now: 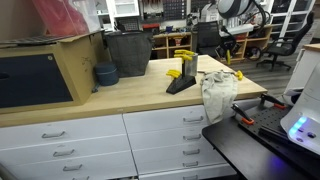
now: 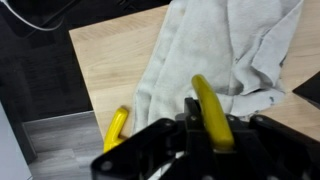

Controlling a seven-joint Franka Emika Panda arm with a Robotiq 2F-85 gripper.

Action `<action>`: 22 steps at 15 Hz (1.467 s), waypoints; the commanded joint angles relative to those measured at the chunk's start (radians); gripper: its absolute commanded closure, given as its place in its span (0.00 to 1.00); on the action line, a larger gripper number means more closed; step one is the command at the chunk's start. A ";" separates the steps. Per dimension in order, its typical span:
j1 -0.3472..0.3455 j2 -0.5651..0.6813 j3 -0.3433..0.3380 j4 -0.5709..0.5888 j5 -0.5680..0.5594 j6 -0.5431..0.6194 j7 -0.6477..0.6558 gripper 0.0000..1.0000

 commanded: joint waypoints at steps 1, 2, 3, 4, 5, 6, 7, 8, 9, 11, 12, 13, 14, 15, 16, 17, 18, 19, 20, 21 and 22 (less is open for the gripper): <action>-0.017 -0.097 0.040 0.010 0.132 -0.105 -0.063 0.99; -0.016 -0.112 0.046 0.019 0.173 -0.133 -0.073 0.99; -0.016 -0.125 0.050 0.029 0.211 -0.160 -0.081 0.99; -0.017 -0.136 0.052 0.039 0.246 -0.183 -0.081 0.99; -0.018 -0.147 0.056 0.050 0.275 -0.205 -0.083 0.99; -0.018 -0.151 0.056 0.065 0.308 -0.223 -0.084 0.99; -0.019 -0.152 0.056 0.082 0.338 -0.237 -0.082 0.99; -0.019 -0.146 0.057 0.100 0.365 -0.247 -0.074 0.99; -0.019 -0.131 0.057 0.126 0.391 -0.264 -0.070 0.99; -0.020 -0.104 0.054 0.172 0.443 -0.300 -0.066 0.99; -0.021 -0.093 0.054 0.191 0.466 -0.312 -0.061 0.99; -0.022 -0.080 0.054 0.211 0.486 -0.326 -0.059 0.99; -0.024 -0.068 0.054 0.228 0.502 -0.334 -0.057 0.99; -0.025 -0.049 0.054 0.248 0.519 -0.338 -0.059 0.99; -0.027 -0.031 0.053 0.268 0.533 -0.343 -0.056 0.99; -0.028 -0.002 0.047 0.301 0.558 -0.362 -0.071 0.99; -0.030 0.021 0.045 0.329 0.576 -0.374 -0.074 0.99; -0.032 0.043 0.042 0.356 0.593 -0.388 -0.078 0.99; -0.035 0.063 0.040 0.382 0.610 -0.401 -0.080 0.99; -0.039 0.085 0.039 0.409 0.627 -0.421 -0.086 0.99; -0.042 0.105 0.038 0.433 0.642 -0.439 -0.087 0.99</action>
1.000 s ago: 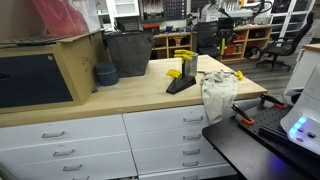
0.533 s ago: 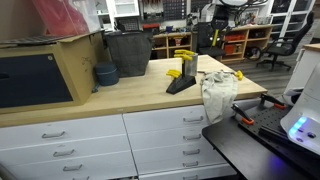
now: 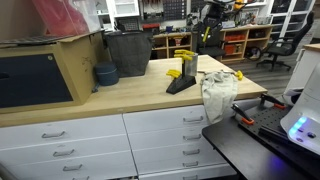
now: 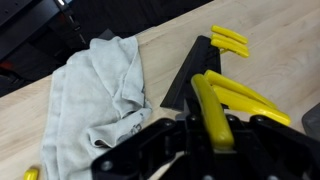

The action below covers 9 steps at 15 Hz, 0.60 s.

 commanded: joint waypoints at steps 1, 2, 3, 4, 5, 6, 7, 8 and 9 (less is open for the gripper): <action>-0.021 0.091 -0.004 0.128 0.069 -0.106 -0.036 0.99; -0.025 0.106 -0.004 0.149 0.086 -0.128 -0.042 0.99; -0.028 0.121 -0.003 0.169 0.101 -0.150 -0.050 0.99; -0.028 0.133 0.000 0.186 0.115 -0.170 -0.055 0.99; -0.026 0.145 0.004 0.201 0.124 -0.186 -0.054 0.99; -0.024 0.153 0.007 0.214 0.129 -0.198 -0.058 0.99; -0.022 0.164 0.011 0.227 0.136 -0.210 -0.058 0.99; -0.019 0.174 0.016 0.239 0.139 -0.217 -0.057 0.99; -0.016 0.183 0.021 0.249 0.140 -0.220 -0.054 0.99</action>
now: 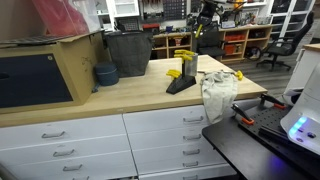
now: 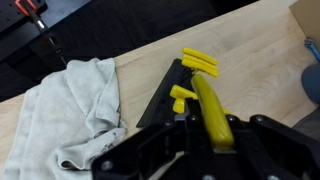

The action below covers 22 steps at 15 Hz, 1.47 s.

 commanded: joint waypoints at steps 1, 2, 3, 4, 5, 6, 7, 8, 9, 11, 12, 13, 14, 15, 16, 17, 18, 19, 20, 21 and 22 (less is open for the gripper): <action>0.002 0.049 0.015 0.073 0.025 -0.056 -0.014 0.99; 0.003 0.062 0.018 0.084 0.027 -0.060 -0.019 0.99; 0.001 0.077 0.021 0.099 0.035 -0.072 -0.028 0.99; 0.000 0.093 0.024 0.112 0.040 -0.076 -0.032 0.99; -0.001 0.115 0.026 0.128 0.047 -0.080 -0.034 0.99; -0.005 0.136 0.026 0.143 0.058 -0.089 -0.040 0.99; -0.010 0.158 0.023 0.158 0.067 -0.097 -0.048 0.99; -0.020 0.184 0.019 0.177 0.083 -0.115 -0.058 0.99; -0.028 0.209 0.016 0.194 0.094 -0.130 -0.062 0.99; -0.049 0.261 0.004 0.230 0.109 -0.156 -0.074 0.99; -0.064 0.288 -0.005 0.249 0.116 -0.173 -0.077 0.99; -0.081 0.317 -0.012 0.273 0.124 -0.193 -0.084 0.99; -0.098 0.343 -0.019 0.297 0.133 -0.212 -0.081 0.99; -0.118 0.373 -0.026 0.328 0.150 -0.239 -0.081 0.99; -0.134 0.397 -0.031 0.355 0.173 -0.266 -0.084 0.99; -0.147 0.416 -0.037 0.380 0.190 -0.290 -0.079 0.99; -0.157 0.430 -0.042 0.400 0.204 -0.303 -0.072 0.99; -0.157 0.429 -0.050 0.403 0.213 -0.299 -0.059 0.99; -0.153 0.418 -0.059 0.397 0.219 -0.278 -0.060 0.99; -0.147 0.402 -0.067 0.384 0.224 -0.250 -0.060 0.99; -0.139 0.382 -0.073 0.365 0.226 -0.221 -0.055 0.99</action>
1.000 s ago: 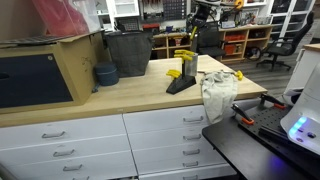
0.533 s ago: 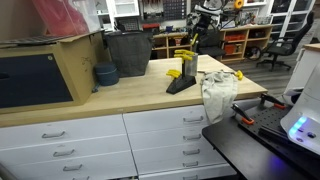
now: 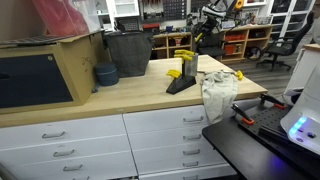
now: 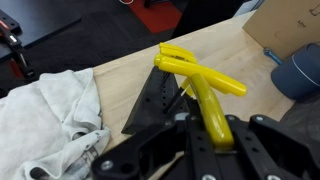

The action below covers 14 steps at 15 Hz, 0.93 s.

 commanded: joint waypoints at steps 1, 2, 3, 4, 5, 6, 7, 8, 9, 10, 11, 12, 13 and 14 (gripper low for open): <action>0.020 -0.036 -0.037 -0.008 0.007 0.096 0.042 0.99; 0.024 -0.042 -0.045 -0.018 0.017 0.125 0.093 0.99; 0.018 -0.024 -0.048 -0.001 0.025 0.102 0.149 0.99; 0.014 0.004 -0.048 0.024 0.033 0.069 0.205 0.99; 0.016 0.017 -0.048 0.030 0.038 0.059 0.249 0.99; 0.015 0.022 -0.046 0.033 0.045 0.045 0.275 0.99; 0.013 0.031 -0.044 0.037 0.059 0.032 0.300 0.99; 0.011 0.038 -0.041 0.039 0.072 0.021 0.323 0.99; 0.010 0.043 -0.040 0.041 0.082 0.018 0.346 0.99; 0.006 0.051 -0.039 0.046 0.093 0.011 0.362 0.99; 0.003 0.061 -0.038 0.051 0.103 0.009 0.376 0.99; 0.001 0.071 -0.038 0.057 0.111 0.009 0.385 0.99; 0.001 0.075 -0.041 0.058 0.113 0.022 0.390 0.99; 0.000 0.080 -0.043 0.063 0.114 0.027 0.388 0.99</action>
